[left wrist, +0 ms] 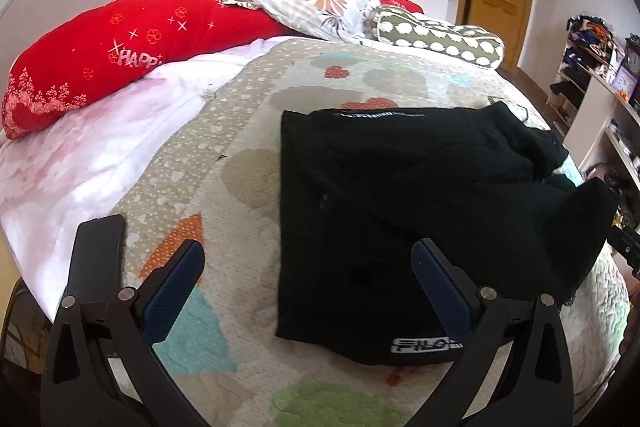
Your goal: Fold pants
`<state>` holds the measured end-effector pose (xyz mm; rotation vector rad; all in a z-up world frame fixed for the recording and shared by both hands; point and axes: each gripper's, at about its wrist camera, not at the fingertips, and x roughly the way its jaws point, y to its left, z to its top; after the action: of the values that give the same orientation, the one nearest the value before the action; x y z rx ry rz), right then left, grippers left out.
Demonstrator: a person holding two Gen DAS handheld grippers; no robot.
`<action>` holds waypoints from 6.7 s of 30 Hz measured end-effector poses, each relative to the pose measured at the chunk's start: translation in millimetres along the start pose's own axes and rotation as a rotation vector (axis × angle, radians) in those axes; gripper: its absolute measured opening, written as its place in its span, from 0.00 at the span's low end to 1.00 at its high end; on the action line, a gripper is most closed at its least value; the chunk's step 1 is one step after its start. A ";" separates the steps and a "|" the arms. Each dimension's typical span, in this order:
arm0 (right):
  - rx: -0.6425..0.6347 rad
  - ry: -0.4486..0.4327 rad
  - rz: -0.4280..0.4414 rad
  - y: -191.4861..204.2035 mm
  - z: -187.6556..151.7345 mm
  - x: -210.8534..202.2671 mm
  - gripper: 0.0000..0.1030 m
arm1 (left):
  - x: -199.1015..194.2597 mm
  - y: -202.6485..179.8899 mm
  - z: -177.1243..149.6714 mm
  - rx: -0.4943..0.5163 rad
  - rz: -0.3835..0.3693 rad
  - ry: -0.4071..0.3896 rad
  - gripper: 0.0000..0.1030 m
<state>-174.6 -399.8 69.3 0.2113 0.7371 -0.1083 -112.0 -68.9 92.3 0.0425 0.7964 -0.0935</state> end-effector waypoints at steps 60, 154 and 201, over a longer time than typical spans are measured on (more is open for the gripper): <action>0.117 0.050 0.045 -57.9 -10.0 8.2 1.00 | 45.9 5.3 -45.3 -0.181 -0.177 0.181 1.00; -0.206 0.215 0.068 16.8 188.0 221.9 0.80 | 191.3 38.3 111.4 -0.064 -0.181 0.278 0.90; -0.327 0.053 0.180 -22.5 -26.6 -50.8 0.38 | 42.3 65.7 7.0 -0.050 -0.366 0.138 0.08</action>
<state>-233.4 -414.5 81.0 -0.0324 0.7742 0.1889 -71.1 -6.8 67.1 -0.1464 0.9375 -0.4208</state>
